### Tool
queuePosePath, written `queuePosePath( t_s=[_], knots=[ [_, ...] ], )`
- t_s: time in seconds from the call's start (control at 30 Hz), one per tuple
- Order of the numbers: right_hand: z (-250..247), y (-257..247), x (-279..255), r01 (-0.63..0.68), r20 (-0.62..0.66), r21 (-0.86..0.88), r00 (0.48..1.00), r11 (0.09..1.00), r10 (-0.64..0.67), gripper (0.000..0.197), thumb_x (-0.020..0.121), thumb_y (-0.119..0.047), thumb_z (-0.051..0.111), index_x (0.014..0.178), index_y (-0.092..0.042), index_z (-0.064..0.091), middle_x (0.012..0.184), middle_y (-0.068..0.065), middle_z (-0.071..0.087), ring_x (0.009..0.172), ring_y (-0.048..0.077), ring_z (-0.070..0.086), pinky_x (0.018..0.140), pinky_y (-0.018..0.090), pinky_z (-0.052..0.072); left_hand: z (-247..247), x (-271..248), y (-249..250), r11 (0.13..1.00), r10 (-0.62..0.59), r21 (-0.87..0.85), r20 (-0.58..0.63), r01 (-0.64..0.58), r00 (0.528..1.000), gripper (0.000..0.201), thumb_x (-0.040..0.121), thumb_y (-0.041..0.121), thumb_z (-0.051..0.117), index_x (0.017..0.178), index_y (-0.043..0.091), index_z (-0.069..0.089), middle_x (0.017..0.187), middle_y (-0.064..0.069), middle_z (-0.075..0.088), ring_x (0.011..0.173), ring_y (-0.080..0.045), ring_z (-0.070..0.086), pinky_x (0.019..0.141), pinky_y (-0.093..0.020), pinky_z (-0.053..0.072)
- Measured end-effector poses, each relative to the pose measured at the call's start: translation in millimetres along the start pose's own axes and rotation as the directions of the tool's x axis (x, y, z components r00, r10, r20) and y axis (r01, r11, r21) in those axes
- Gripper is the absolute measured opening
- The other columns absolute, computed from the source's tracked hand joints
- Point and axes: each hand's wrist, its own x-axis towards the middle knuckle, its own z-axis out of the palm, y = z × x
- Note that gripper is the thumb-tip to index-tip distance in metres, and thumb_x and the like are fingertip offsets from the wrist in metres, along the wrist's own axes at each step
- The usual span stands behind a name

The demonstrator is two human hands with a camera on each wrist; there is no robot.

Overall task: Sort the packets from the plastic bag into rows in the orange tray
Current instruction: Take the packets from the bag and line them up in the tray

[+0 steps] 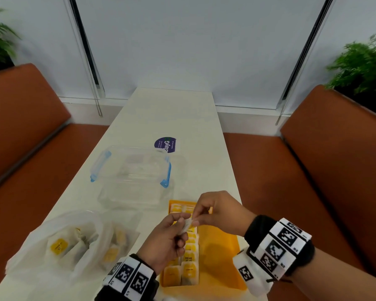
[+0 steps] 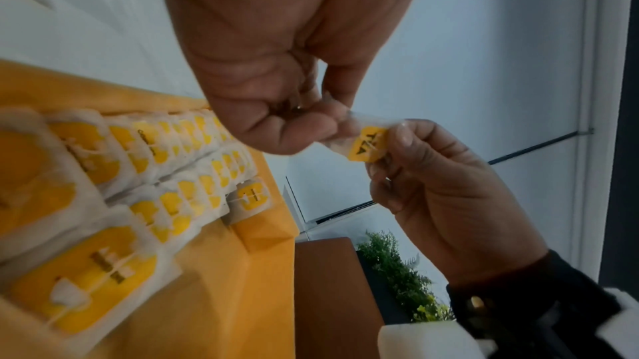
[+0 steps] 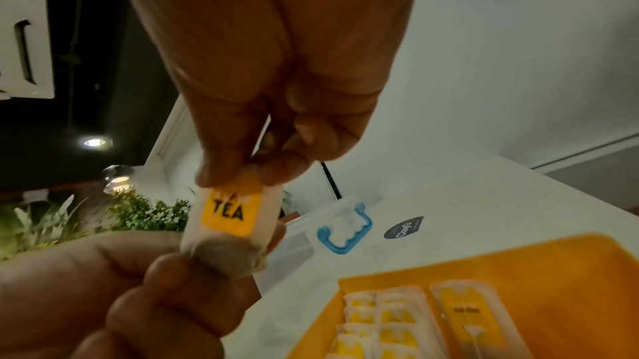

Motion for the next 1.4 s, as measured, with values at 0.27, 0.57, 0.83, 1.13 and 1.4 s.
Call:
queuePosePath(
  t_s=[0.27,0.57,0.83,1.13,1.4],
  knots=[
    [-8,12,9,-0.323,-0.102,-0.19,0.946,0.927,0.309,0.012,0.087,-0.006,0.06,0.078,-0.015,0.062,0.073,-0.008,0.059,0.057,0.001,0.052,0.053,0.011,0.039,-2,-5,-10,0.971,-0.072,0.228,-0.028,0.076,0.997,0.028,0.095,0.033,0.046,0.105,0.015,0.064,0.073,-0.002,0.061,0.052,-0.01,0.047,0.05,-0.021,0.037],
    [8,28,40,-0.353,0.083,-0.608,0.862,0.711,0.5,0.026,0.089,0.004,0.047,0.106,0.003,0.067,0.109,0.015,0.068,0.096,0.028,0.067,0.081,0.031,0.054,-10,-11,-13,0.968,-0.057,0.238,-0.089,0.077,0.994,0.024,0.094,0.026,0.049,0.11,0.011,0.06,0.074,0.001,0.061,0.052,-0.009,0.049,0.046,-0.017,0.037],
    [23,36,62,-0.424,-0.016,-0.656,0.835,0.625,0.55,0.023,0.091,0.005,0.039,0.083,-0.001,0.06,0.088,0.009,0.062,0.086,0.027,0.062,0.071,0.028,0.047,-13,-12,-13,0.976,-0.078,0.193,-0.103,0.097,0.992,0.023,0.093,0.025,0.05,0.107,0.009,0.058,0.075,0.0,0.06,0.05,-0.008,0.049,0.046,-0.018,0.038],
    [28,40,55,-0.486,-0.101,-0.597,0.835,0.638,0.541,0.027,0.092,0.001,0.041,0.113,-0.002,0.057,0.119,0.013,0.06,0.109,0.026,0.059,0.087,0.028,0.047,-13,-7,-13,0.971,-0.086,0.215,-0.097,0.105,0.992,0.021,0.095,0.025,0.048,0.107,0.012,0.059,0.075,0.001,0.06,0.051,-0.007,0.049,0.046,-0.017,0.039],
    [26,52,52,-0.505,0.068,-0.664,0.693,0.551,0.717,0.015,0.093,-0.015,0.053,0.093,-0.003,0.063,0.079,0.006,0.059,0.097,0.022,0.062,0.079,0.026,0.047,-11,-7,-14,0.974,-0.076,0.206,-0.093,0.094,0.993,0.026,0.093,0.026,0.05,0.11,0.008,0.058,0.076,0.0,0.059,0.052,-0.008,0.049,0.049,-0.019,0.038]
  ],
)
